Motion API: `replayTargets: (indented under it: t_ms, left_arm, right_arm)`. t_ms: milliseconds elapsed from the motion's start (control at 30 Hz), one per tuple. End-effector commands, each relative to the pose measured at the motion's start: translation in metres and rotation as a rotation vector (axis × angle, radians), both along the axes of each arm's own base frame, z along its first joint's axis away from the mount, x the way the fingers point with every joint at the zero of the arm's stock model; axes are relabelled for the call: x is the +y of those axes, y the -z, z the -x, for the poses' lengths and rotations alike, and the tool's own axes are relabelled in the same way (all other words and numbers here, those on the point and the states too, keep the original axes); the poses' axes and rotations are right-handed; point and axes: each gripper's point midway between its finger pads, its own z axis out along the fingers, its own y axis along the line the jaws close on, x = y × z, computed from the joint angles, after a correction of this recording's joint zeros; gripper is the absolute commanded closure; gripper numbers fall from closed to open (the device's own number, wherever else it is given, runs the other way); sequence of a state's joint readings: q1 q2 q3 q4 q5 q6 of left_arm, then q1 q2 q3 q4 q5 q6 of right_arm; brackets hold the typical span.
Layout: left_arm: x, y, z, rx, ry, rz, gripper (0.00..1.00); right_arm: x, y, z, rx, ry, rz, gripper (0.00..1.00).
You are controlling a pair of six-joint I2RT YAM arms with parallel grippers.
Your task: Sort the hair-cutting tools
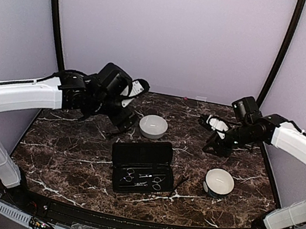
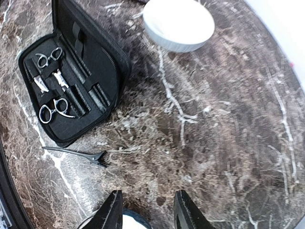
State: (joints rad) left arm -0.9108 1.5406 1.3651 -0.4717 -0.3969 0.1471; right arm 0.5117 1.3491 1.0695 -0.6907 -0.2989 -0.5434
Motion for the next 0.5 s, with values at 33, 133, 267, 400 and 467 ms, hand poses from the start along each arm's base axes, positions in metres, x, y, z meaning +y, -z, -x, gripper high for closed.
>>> replayTargets:
  t_ms: [33,133,267,400,467]
  left_arm:
    - [0.078,-0.043,-0.029,-0.23,-0.211,0.088,0.01]
    - [0.081,-0.043,-0.029,-0.241,-0.171,0.183,0.01]
    - [0.093,-0.031,-0.042,-0.246,-0.209,0.211,0.01]
    - [0.1,-0.024,-0.062,-0.157,-0.247,0.407,0.01]
    - [0.111,-0.016,-0.075,-0.074,-0.297,0.509,0.01]
  right_arm:
    - [-0.004,-0.03,-0.011,-0.116,0.048,-0.023,0.63]
    - [-0.009,-0.03,-0.01,-0.136,0.05,-0.004,0.62]
    - [-0.011,-0.026,-0.004,-0.134,0.042,-0.005,0.62]
    - [-0.007,-0.023,-0.001,-0.112,0.032,-0.029,0.62]
    - [-0.007,-0.02,-0.004,-0.119,0.034,-0.021,0.61]
